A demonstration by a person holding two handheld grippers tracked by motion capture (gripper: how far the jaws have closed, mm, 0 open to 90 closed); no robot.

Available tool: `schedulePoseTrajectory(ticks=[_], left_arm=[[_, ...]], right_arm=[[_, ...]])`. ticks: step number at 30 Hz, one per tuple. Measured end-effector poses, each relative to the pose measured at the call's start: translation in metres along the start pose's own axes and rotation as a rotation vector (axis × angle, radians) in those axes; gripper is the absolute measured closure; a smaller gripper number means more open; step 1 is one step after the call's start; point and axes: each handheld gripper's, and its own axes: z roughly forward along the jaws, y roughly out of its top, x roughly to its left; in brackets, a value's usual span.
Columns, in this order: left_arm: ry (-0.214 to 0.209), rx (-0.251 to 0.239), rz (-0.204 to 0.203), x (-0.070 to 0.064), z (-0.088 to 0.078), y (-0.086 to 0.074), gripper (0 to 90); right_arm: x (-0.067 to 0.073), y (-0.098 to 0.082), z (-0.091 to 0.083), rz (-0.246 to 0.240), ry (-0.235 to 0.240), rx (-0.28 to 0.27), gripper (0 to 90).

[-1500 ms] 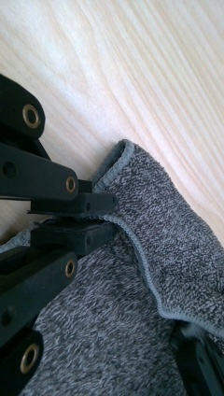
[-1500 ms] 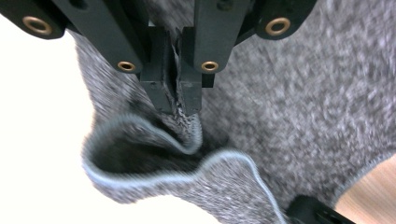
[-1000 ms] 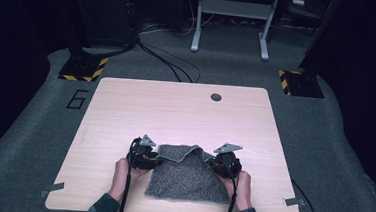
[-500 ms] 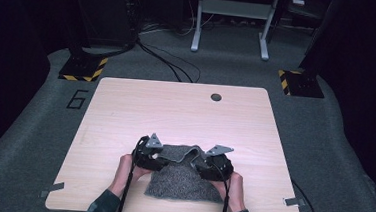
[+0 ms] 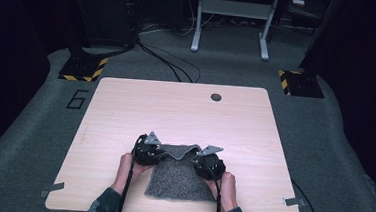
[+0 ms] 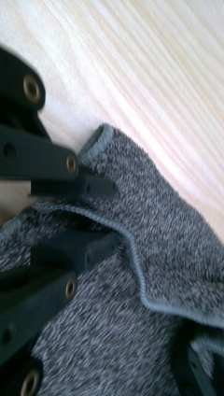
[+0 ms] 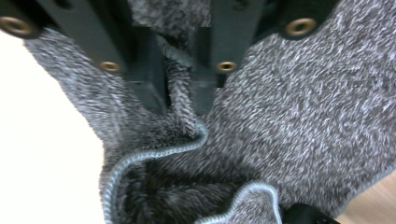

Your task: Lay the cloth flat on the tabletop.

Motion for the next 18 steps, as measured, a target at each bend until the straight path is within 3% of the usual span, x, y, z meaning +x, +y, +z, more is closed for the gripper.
schedulePoseTrajectory(ticks=[4, 10, 11, 18], left_arm=[[0.018, -0.03, -0.037, 0.001, -0.005, -0.001, 83.5], [0.052, -0.054, -0.038, 0.003, -0.014, -0.002, 86.5], [0.052, -0.053, -0.033, 0.003, -0.016, -0.002, 86.7], [0.051, -0.045, -0.025, 0.0, -0.025, 0.0, 87.1]], right_arm=[[-0.006, -0.002, -0.007, 0.02, -0.007, -0.02, 82.8], [-0.02, -0.004, -0.026, 0.042, -0.002, -0.075, 83.1], [-0.021, -0.005, -0.03, 0.068, -0.009, -0.081, 83.2], [-0.041, -0.011, -0.057, 0.111, -0.029, -0.135, 83.6]])
